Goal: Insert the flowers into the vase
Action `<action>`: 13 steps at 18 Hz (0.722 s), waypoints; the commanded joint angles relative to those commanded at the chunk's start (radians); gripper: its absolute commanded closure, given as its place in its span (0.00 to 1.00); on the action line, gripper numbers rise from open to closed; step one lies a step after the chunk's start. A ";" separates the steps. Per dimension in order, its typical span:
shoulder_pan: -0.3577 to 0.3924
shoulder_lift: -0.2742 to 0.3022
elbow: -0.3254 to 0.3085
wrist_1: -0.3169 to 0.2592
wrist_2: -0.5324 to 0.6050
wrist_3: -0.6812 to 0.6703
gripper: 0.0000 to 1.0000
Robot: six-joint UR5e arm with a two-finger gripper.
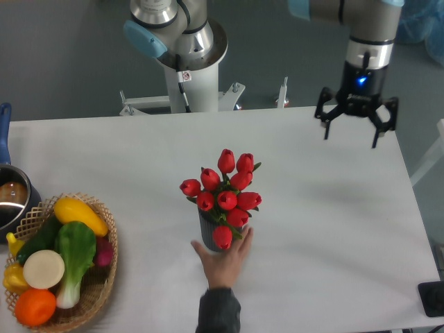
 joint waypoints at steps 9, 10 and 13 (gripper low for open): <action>0.048 -0.051 0.026 -0.006 0.190 0.158 0.00; 0.045 -0.057 0.026 -0.006 0.213 0.158 0.00; 0.042 -0.069 0.031 -0.006 0.219 0.158 0.00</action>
